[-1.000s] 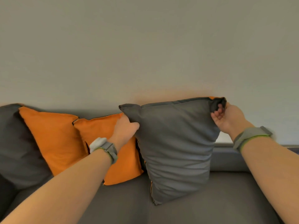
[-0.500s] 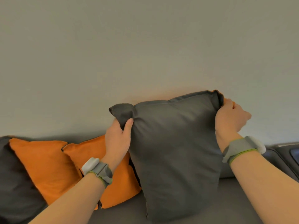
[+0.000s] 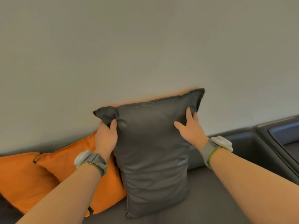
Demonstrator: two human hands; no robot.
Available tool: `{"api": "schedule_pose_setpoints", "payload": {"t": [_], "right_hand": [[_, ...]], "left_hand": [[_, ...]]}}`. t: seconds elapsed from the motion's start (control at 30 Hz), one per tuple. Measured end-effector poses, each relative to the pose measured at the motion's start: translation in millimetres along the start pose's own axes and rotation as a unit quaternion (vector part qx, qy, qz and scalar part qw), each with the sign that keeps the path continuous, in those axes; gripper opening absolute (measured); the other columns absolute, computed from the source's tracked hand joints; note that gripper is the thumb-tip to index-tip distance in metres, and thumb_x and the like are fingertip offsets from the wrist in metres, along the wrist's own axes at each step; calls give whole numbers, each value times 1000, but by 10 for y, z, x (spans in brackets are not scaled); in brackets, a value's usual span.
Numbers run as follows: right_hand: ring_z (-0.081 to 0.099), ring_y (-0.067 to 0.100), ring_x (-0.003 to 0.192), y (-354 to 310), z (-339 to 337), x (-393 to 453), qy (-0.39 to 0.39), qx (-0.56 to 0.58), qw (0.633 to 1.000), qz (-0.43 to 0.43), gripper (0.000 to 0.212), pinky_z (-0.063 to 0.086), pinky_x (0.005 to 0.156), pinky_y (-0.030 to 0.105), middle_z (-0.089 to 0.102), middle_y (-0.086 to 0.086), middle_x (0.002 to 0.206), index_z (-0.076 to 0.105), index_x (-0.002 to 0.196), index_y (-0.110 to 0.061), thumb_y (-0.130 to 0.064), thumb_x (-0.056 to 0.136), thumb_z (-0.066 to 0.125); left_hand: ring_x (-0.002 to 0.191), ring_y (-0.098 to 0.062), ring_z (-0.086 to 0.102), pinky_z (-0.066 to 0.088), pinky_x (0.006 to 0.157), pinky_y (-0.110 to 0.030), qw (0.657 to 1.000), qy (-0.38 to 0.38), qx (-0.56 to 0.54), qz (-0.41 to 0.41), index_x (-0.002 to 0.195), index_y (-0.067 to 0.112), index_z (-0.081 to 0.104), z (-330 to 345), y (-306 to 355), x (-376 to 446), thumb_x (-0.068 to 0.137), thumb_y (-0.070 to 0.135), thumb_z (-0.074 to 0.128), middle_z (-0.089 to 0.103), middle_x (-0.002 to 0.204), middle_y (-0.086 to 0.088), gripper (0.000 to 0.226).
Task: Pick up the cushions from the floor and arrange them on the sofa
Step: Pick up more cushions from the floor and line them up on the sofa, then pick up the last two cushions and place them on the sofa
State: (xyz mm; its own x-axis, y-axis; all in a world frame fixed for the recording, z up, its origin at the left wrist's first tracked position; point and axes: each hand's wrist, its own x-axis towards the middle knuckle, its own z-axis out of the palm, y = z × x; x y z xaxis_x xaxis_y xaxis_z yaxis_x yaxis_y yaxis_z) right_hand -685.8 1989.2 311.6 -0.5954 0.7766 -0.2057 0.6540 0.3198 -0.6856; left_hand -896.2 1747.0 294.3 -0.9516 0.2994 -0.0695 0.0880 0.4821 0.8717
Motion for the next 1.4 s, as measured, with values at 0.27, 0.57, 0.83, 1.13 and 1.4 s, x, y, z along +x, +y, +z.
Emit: {"api": "schedule_pose_setpoints", "payload": {"t": [0.27,0.57,0.83,1.13,1.4], "right_hand": [[37,35,146,362,-551,-1033,-56,-28,997,-40,82,34,118,46,35,11,161,12,164,-28,-48,97,56],[53,27,124,1793,-1616,-2655,-9,-64,997,-47,65,45,105,47,53,3,138,26,160,-34,-44,100,49],[57,21,122,4286,-2684,-4506,116,-28,985,127,56,47,103,41,58,-3,135,39,155,-34,-41,101,51],[56,21,127,6068,-3119,-6258,202,68,920,330,52,45,107,38,60,2,140,45,152,-27,-38,101,53],[58,23,123,6833,-3082,-6885,268,170,830,458,51,47,105,39,59,5,138,44,153,-26,-35,103,52]], "left_hand": [[148,-41,39,37,119,-52,997,-29,64,-23,166,15,10,309,349,-1416,102,50,52,39,164,-15,84],[142,-31,45,41,115,-46,970,-192,124,87,159,23,36,1610,989,-3742,100,34,57,53,155,-2,63],[109,-22,59,49,98,-40,868,-400,196,217,150,31,45,3092,1285,-6241,100,33,54,61,143,8,51],[114,-24,62,50,103,-45,718,-574,263,293,146,32,50,4266,1258,-8204,99,34,54,64,138,8,47],[125,-19,57,48,108,-40,596,-668,293,334,147,29,50,5224,1241,-9130,104,29,53,62,138,4,44]]}}
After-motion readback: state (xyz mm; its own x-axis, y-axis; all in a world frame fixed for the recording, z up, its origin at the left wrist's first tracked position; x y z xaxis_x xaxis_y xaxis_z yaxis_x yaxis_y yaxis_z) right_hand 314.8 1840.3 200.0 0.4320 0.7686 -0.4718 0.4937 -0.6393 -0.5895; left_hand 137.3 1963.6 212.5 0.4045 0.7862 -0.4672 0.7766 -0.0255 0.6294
